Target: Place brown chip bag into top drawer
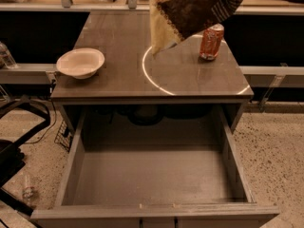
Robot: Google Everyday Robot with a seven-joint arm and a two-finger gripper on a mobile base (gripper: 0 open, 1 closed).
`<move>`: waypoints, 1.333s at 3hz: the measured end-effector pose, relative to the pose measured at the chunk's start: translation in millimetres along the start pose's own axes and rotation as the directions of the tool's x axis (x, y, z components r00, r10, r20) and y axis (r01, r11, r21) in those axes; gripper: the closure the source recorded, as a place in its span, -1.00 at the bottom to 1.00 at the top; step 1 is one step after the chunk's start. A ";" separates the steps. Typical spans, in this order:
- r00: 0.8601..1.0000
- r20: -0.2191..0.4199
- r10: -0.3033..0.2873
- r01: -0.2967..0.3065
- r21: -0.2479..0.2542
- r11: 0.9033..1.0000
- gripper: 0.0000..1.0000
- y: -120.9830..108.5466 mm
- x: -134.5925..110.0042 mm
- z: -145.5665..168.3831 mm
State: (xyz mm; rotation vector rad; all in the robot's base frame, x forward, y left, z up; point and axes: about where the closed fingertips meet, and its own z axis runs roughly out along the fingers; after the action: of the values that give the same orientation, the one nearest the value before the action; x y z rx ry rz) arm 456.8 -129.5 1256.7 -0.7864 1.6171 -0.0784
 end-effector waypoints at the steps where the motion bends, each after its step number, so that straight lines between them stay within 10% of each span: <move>1: 1.000 0.000 0.000 0.000 0.000 1.000 0.79 0.0 0.0 0.0; 4: 1.000 0.000 0.000 0.000 0.000 1.000 0.79 0.0 0.0 0.0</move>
Offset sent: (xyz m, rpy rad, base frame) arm 0.0000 0.0000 0.0000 0.0000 0.0000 0.0000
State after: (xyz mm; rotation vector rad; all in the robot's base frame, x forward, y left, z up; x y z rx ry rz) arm 456.8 -129.5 1256.7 -0.7864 1.6171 -0.0784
